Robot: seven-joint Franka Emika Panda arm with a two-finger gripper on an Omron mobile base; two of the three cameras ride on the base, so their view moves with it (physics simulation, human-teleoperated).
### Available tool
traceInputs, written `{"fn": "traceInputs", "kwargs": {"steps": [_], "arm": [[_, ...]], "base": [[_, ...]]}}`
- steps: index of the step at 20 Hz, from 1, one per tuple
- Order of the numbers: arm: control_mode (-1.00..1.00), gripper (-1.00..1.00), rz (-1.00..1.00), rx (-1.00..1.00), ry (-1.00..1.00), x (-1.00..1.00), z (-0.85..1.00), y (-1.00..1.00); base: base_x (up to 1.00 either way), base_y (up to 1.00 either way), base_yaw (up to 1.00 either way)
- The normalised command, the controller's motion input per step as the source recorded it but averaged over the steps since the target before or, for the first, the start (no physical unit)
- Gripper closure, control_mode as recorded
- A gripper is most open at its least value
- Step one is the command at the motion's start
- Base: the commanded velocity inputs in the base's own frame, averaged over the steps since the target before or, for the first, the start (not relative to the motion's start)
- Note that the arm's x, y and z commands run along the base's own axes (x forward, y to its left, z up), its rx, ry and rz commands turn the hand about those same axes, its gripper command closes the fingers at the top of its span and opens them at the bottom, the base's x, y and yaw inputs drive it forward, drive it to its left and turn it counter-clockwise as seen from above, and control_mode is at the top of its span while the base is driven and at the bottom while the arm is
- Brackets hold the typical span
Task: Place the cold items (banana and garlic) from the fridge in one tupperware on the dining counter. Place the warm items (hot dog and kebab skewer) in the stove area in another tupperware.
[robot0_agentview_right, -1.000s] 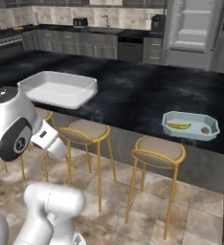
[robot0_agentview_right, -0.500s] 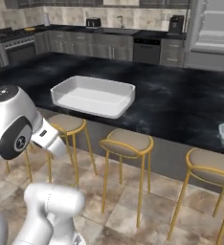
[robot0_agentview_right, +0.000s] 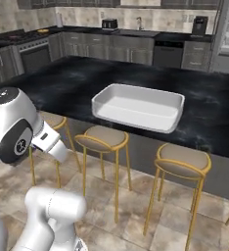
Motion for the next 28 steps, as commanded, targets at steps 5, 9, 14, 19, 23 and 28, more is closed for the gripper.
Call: {"fn": "traceInputs", "kwargs": {"steps": [5, 9, 14, 19, 23, 28], "arm": [[1.00, -1.00, 0.00, 0.00, 0.00, 0.00, 0.00, 0.00], [1.00, -1.00, 0.00, 0.00, 0.00, 0.00, 0.00, 0.00], [1.00, -1.00, 0.00, 0.00, 0.00, 0.00, 0.00, 0.00], [1.00, -1.00, 0.00, 0.00, 0.00, 0.00, 0.00, 0.00], [1.00, -1.00, 0.00, 0.00, 0.00, 0.00, 0.00, 0.00], [1.00, -1.00, 0.00, 0.00, 0.00, 0.00, 0.00, 0.00]], "base": [[0.41, 1.00, -0.05], [0.71, 1.00, -0.18], [0.79, 1.00, -0.19], [0.47, 1.00, -0.08], [0.19, 1.00, 0.00], [0.20, 1.00, -0.01]]}}
